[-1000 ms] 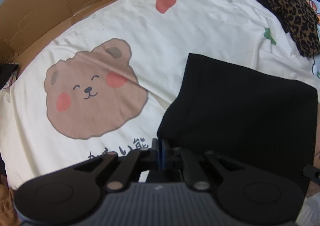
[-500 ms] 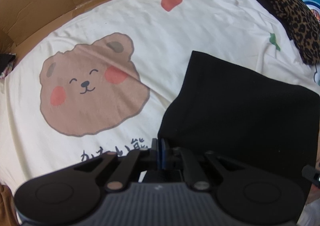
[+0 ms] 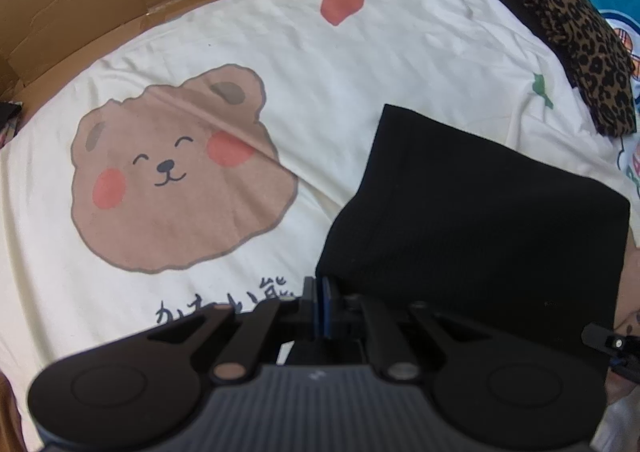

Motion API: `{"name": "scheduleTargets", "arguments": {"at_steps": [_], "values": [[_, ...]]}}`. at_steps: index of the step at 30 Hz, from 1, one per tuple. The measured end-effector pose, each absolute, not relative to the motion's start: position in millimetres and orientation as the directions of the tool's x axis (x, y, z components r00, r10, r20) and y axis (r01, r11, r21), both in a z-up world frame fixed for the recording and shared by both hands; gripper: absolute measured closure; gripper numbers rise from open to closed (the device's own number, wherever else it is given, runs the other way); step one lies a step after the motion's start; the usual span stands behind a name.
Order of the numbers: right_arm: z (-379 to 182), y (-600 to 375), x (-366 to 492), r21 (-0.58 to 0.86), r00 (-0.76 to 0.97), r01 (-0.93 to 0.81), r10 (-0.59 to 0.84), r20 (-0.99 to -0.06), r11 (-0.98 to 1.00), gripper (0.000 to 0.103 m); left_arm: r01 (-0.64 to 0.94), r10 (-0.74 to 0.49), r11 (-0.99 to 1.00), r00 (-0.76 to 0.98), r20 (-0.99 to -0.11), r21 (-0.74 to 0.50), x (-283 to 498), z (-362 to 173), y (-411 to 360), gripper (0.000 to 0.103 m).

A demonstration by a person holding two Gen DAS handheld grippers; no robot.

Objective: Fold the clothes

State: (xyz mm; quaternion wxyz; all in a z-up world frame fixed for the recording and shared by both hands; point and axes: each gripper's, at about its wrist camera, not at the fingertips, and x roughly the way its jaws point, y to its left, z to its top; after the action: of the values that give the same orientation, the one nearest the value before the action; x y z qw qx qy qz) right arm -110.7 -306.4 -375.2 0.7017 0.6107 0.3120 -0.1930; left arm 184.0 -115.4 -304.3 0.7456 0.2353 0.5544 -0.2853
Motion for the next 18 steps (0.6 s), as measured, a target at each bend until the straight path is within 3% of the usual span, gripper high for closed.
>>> {"name": "scheduleTargets", "arguments": {"at_steps": [5, 7, 10, 12, 15, 18], "values": [[-365, -304, -114, 0.715, 0.717, 0.671, 0.075, -0.693, 0.197, 0.094, 0.692, -0.191, 0.722, 0.211, -0.959, 0.009, 187, -304, -109, 0.100], [-364, -305, -113, 0.706, 0.707, 0.678, 0.083, -0.703, 0.204, 0.089, 0.685, -0.228, 0.728, 0.204, -0.952, -0.028, 191, -298, -103, 0.100], [-365, -308, -115, 0.715, 0.712, 0.671, 0.100, -0.695, 0.196, 0.067, 0.659, -0.294, 0.747, 0.200, -0.935, -0.094, 200, -287, -90, 0.096], [-365, -309, -115, 0.714, 0.709, 0.670, 0.110, -0.696, 0.203, 0.066, 0.632, -0.327, 0.763, 0.191, -0.925, -0.139, 208, -282, -80, 0.094], [-364, -307, -115, 0.710, 0.705, 0.669, 0.114, -0.700, 0.219, 0.066, 0.591, -0.392, 0.771, 0.146, -0.908, -0.238, 221, -279, -68, 0.086], [-363, -305, -114, 0.713, 0.707, 0.666, 0.120, -0.697, 0.218, 0.066, 0.574, -0.448, 0.753, 0.089, -0.889, -0.322, 228, -279, -66, 0.065]]}}
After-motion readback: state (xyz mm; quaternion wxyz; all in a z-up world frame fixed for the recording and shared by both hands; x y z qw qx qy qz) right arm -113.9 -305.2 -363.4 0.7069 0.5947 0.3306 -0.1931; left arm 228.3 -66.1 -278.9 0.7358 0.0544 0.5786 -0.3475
